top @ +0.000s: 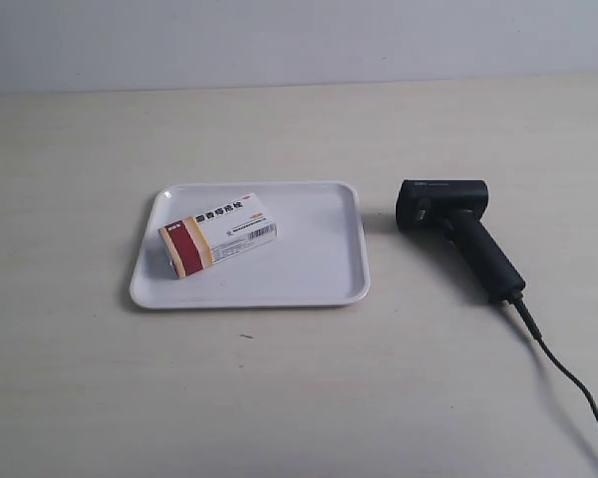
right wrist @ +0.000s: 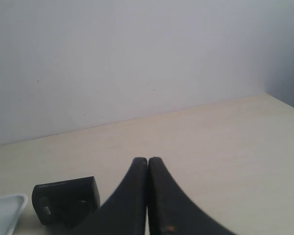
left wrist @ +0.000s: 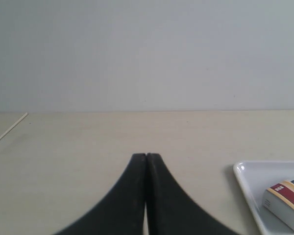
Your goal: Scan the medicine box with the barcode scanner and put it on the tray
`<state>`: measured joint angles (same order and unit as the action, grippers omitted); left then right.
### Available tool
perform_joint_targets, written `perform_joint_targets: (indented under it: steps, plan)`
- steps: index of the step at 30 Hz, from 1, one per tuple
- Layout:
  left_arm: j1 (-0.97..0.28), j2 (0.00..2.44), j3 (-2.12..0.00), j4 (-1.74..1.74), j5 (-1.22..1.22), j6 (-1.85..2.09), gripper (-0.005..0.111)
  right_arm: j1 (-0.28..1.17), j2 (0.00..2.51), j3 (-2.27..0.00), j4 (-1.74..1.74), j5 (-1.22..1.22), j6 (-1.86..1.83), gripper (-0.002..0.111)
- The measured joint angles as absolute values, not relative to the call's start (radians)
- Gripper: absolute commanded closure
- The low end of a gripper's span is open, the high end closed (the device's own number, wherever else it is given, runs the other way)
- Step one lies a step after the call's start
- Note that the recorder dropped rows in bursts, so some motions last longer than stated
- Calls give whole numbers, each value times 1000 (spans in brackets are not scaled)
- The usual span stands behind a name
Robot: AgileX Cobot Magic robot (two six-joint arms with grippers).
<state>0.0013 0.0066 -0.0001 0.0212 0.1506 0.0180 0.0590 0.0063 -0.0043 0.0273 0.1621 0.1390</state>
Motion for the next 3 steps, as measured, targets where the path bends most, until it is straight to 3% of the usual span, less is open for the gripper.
perform_joint_targets:
  steps: [3]
  plan:
    - [1,7,0,21,151,18,105,59,6,-4,27,162,139,108]
